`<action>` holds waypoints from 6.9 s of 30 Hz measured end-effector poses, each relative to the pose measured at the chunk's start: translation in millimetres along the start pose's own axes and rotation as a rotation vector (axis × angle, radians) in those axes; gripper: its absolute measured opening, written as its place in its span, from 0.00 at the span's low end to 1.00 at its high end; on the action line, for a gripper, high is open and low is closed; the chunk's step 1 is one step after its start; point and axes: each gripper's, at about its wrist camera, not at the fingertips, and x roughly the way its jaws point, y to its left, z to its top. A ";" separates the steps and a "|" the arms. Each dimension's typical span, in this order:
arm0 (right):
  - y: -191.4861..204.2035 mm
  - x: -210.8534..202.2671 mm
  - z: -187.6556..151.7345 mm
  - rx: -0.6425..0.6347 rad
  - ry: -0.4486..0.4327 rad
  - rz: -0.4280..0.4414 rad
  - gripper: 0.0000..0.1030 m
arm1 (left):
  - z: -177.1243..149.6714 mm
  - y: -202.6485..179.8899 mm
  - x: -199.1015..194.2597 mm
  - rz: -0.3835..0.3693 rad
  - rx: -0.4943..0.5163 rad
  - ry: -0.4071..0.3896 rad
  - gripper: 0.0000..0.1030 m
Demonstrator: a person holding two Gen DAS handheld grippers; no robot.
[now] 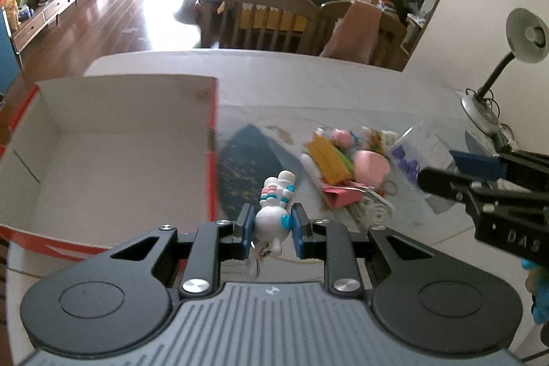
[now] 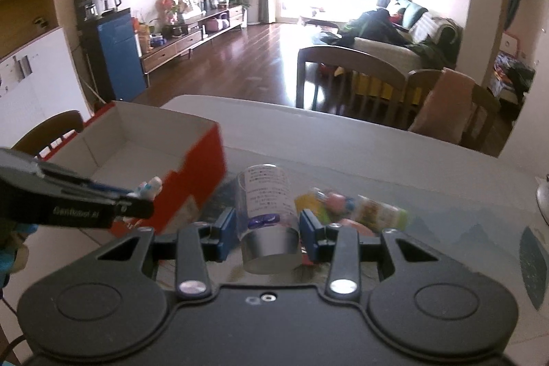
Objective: Organize rigid objects
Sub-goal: 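Carry the bunny and the bottle with both tools into the cardboard box, then open the right tool to drop the bottle while the left tool releases the bunny, then withdraw both tools from the box back over the item pile, then grasp the yellow carton with the left tool while the right tool grasps the green-capped jar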
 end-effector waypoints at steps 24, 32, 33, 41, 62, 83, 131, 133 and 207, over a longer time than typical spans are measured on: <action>145.6 138.6 51.1 -0.004 0.127 0.081 0.39 | 51.7 188.6 20.4 0.205 0.068 0.075 0.22; 159.1 185.9 37.9 -0.017 0.242 0.030 0.39 | 39.5 195.8 63.2 0.219 0.141 0.165 0.22; 159.9 189.0 36.5 -0.017 0.255 0.026 0.39 | 39.7 194.1 67.5 0.219 0.155 0.176 0.22; 172.3 193.5 36.4 -0.072 0.267 -0.012 0.39 | 34.3 183.6 91.4 0.207 0.210 0.251 0.22; 183.0 182.3 32.7 -0.127 0.275 -0.013 0.46 | 5.0 189.3 96.0 0.211 0.166 0.390 0.22; 143.5 94.5 42.7 0.044 0.105 0.109 0.63 | -2.1 181.8 2.4 0.153 0.116 0.185 0.22; -70.1 37.7 -78.5 0.090 0.073 -0.020 0.75 | 12.7 -58.7 61.5 -0.067 0.062 0.046 0.82; -76.2 43.6 -79.4 0.078 0.079 -0.011 0.75 | 12.2 -65.1 71.8 -0.061 0.047 0.048 0.82; -171.4 183.9 -5.9 0.137 0.199 -0.094 0.64 | 59.7 -74.5 213.4 -0.099 0.020 0.100 0.31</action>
